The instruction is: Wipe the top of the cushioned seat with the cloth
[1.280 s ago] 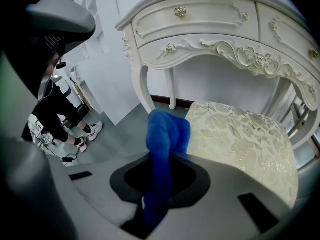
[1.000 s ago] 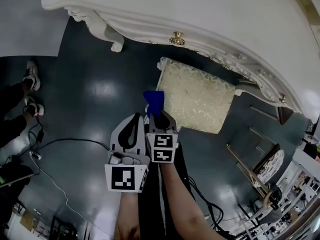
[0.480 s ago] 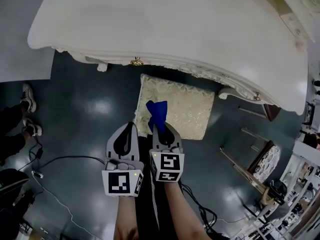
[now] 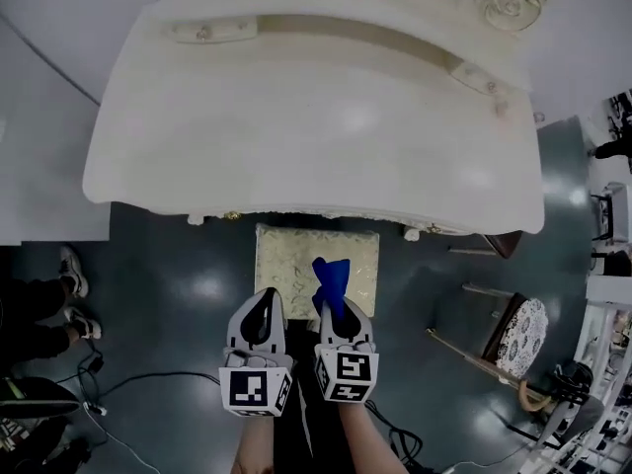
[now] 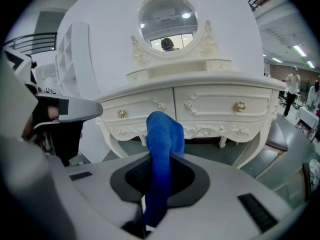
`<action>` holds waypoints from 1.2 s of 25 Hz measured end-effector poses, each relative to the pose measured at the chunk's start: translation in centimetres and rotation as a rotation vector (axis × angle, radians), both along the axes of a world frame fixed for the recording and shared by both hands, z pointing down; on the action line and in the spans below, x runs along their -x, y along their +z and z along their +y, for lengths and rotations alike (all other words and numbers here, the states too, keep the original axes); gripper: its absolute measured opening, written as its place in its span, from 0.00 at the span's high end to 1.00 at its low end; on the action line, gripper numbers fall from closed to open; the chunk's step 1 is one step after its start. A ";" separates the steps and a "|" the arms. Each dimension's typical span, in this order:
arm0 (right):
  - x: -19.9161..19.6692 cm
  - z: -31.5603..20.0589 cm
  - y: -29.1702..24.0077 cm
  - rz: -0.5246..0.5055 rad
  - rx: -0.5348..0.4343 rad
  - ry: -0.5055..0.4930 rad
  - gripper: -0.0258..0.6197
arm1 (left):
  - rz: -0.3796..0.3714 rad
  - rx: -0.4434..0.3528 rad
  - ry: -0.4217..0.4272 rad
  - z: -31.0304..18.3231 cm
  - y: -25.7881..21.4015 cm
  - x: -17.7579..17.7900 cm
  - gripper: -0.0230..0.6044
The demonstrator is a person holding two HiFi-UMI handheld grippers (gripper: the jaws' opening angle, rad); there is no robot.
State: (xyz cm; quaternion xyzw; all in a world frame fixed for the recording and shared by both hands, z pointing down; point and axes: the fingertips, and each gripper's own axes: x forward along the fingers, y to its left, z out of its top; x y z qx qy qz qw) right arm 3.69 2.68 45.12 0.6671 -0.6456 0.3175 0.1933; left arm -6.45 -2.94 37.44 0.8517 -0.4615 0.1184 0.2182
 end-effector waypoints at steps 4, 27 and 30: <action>-1.3 -1.3 -5.8 -0.009 -0.076 0.006 0.87 | 0.003 -0.030 0.024 -0.4 -5.1 -1.7 0.98; -5.4 6.4 -28.2 -0.003 -0.386 -0.151 0.87 | 0.090 -0.261 0.173 6.0 -27.5 -7.9 0.98; -5.4 7.6 -29.0 -0.002 -0.408 -0.167 0.87 | 0.113 -0.278 0.176 7.3 -29.0 -8.2 0.98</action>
